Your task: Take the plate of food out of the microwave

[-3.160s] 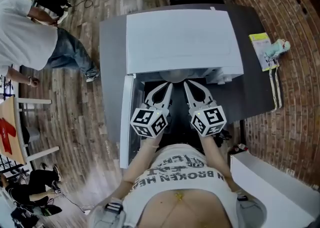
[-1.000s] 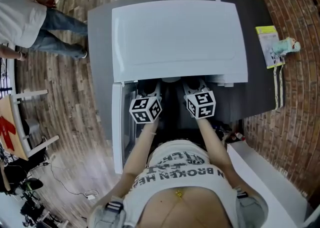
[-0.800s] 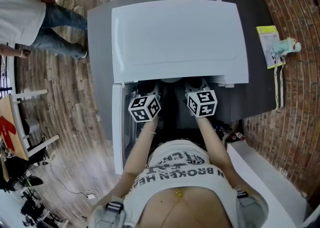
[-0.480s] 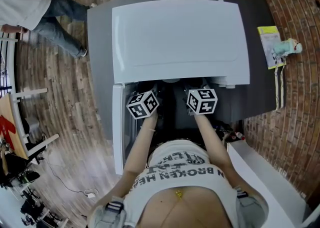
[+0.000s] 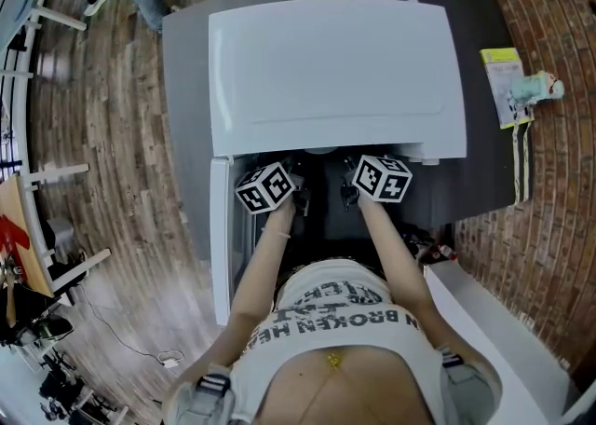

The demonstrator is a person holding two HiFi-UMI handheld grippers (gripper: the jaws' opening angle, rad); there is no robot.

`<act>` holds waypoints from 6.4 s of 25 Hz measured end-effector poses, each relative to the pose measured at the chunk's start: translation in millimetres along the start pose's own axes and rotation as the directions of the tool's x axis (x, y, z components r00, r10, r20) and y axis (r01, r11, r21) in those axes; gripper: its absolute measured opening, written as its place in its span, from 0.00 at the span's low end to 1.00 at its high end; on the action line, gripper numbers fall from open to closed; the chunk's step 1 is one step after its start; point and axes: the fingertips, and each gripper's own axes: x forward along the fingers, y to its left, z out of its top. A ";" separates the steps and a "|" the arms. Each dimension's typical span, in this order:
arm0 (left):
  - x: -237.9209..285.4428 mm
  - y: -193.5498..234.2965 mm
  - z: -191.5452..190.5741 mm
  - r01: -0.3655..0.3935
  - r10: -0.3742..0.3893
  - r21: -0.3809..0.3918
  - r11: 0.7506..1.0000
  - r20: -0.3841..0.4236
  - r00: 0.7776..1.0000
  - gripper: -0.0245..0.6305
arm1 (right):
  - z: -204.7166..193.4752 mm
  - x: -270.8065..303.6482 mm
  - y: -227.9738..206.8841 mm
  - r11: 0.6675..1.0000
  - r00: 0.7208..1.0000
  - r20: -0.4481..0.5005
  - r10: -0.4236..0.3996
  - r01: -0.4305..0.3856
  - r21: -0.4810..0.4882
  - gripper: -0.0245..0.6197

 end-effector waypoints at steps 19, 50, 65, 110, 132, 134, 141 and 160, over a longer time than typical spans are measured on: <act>-8.8 -10.1 -5.9 0.016 -0.016 0.014 1.000 -0.008 1.000 0.15 | -2.1 -11.4 -1.1 0.997 1.000 -0.008 0.024 -0.024 0.069 0.16; -55.9 -35.5 -30.4 0.047 -0.047 0.037 0.998 -0.005 0.999 0.15 | -17.4 -68.9 15.5 0.999 0.999 0.041 -0.005 0.003 0.048 0.16; -77.4 -38.1 -41.4 0.067 -0.066 0.067 0.995 -0.017 0.998 0.15 | -34.0 -89.7 24.5 0.999 0.998 0.064 -0.024 0.021 0.048 0.16; -127.2 -110.1 -130.0 -0.126 0.122 0.005 0.992 0.195 0.973 0.15 | -49.5 -174.2 -12.7 0.983 0.981 -0.098 0.166 -0.173 -0.064 0.16; -150.9 -86.3 -125.9 -0.115 0.109 0.018 0.993 0.185 0.977 0.15 | -71.8 -168.1 12.7 0.983 0.981 -0.105 0.160 -0.168 -0.072 0.16; -153.8 -81.4 -122.2 -0.103 0.099 0.016 0.995 0.181 0.978 0.15 | -72.7 -166.4 18.6 0.984 0.983 -0.099 0.153 -0.160 -0.073 0.16; -163.5 -67.1 -117.1 -0.059 0.056 0.015 0.998 0.153 0.987 0.15 | -83.4 -164.5 33.0 0.991 0.991 -0.069 0.116 -0.120 -0.061 0.16; -195.5 -43.0 -133.7 0.057 -0.059 0.105 0.993 0.019 0.998 0.15 | -137.9 -187.8 51.0 0.999 0.999 0.051 0.012 -0.013 0.029 0.16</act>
